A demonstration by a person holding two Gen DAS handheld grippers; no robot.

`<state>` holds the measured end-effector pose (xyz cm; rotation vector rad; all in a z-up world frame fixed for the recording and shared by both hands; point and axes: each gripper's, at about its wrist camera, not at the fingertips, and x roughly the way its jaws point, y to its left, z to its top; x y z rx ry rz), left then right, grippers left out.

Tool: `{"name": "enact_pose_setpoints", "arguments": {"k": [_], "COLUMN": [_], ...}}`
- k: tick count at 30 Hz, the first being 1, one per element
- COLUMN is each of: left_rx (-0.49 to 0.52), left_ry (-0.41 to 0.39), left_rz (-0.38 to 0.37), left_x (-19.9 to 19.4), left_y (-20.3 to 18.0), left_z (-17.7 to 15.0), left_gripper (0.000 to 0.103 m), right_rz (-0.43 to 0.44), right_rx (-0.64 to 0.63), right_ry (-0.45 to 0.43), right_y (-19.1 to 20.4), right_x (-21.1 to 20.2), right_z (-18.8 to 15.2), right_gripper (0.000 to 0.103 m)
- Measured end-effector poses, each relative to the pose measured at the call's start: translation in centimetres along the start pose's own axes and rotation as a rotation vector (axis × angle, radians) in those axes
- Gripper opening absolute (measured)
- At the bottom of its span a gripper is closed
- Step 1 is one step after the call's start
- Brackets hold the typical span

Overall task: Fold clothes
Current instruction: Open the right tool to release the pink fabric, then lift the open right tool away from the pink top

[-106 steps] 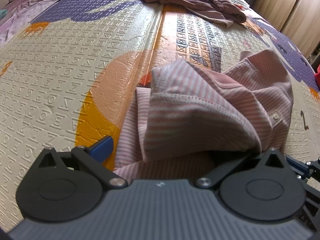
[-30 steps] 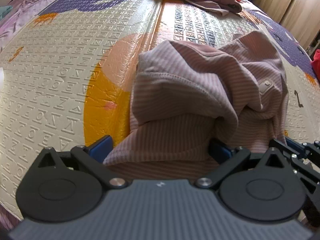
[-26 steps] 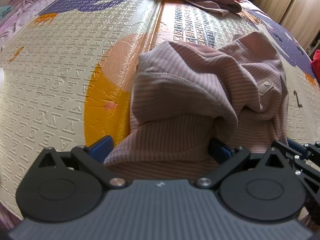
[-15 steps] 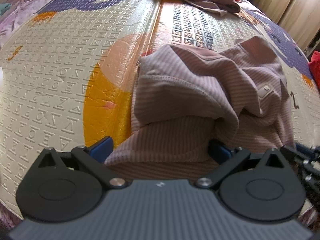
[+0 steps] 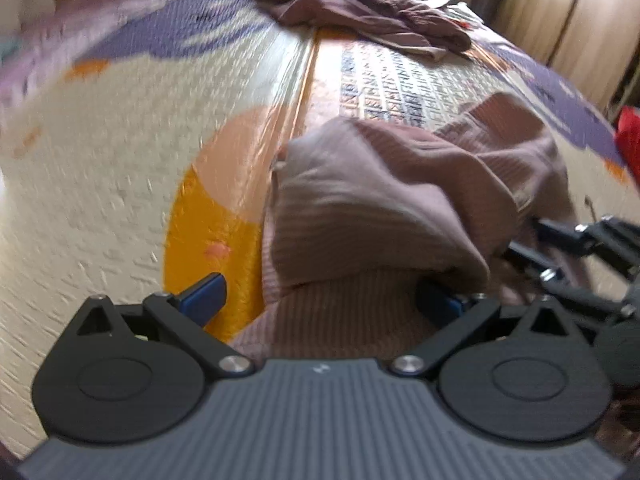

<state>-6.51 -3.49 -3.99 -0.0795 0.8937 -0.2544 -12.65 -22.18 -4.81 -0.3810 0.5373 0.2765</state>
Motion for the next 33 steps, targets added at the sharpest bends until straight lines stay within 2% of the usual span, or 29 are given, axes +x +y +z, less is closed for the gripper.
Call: {"name": "enact_pose_setpoints", "arguments": {"k": [1,2,3,6,8,10,13,15,16,24,27,29,30,33], "left_rx": [-0.023,-0.021,-0.005,0.028,0.046,0.061,0.026,0.045,0.061,0.123,0.133,0.103,0.081,0.028], "left_ry": [0.006,0.004,0.0,-0.046,-0.072,-0.024,-0.044,-0.012,0.008,-0.065,-0.078,-0.089,-0.109,-0.19], "left_rz": [-0.015,-0.02,-0.018,-0.016,-0.014,0.001,-0.002,0.01,0.017,0.0,-0.004,-0.008,0.006,0.13], "left_x": [0.3,0.4,0.4,-0.1,-0.1,1.4,2.5,3.0,3.3,3.3,3.5,3.6,3.5,3.4], "left_y": [0.4,0.4,0.2,-0.3,-0.8,-1.3,-0.9,-1.2,-1.4,-1.5,-1.4,-1.1,-1.3,-3.1], "left_z": [0.1,0.1,0.3,0.7,1.1,1.4,1.5,2.2,2.7,1.8,1.8,1.8,1.5,0.0], "left_gripper": [0.103,0.103,0.103,0.103,0.103,0.103,0.103,0.103,0.103,0.103,0.103,0.103,0.103,0.103], "right_rz": [0.019,0.031,0.038,0.039,0.021,0.004,-0.01,-0.045,-0.076,-0.181,-0.279,-0.351,-0.384,-0.494], "right_rx": [-0.023,-0.027,-0.012,0.033,0.007,-0.016,-0.017,-0.013,-0.018,-0.14,-0.263,-0.335,-0.366,-0.481], "right_ry": [-0.009,-0.013,-0.013,0.011,0.012,0.004,-0.005,0.0,0.007,-0.024,-0.067,-0.123,-0.15,-0.235], "right_y": [-0.2,-0.6,-1.2,-2.1,-1.6,-1.2,-1.2,-1.2,-1.2,0.7,2.9,4.2,4.8,6.8], "right_x": [0.3,0.6,0.8,1.0,1.0,1.0,1.1,1.3,1.5,1.4,1.1,0.6,0.4,0.0], "right_z": [0.0,0.0,0.0,0.4,0.2,0.0,-0.1,-0.2,-0.1,-0.4,-0.8,-1.4,-1.6,-2.8], "right_gripper": [0.034,0.041,0.054,0.073,0.081,0.082,0.086,0.103,0.103,0.103,0.103,0.103,0.103,0.103]}}
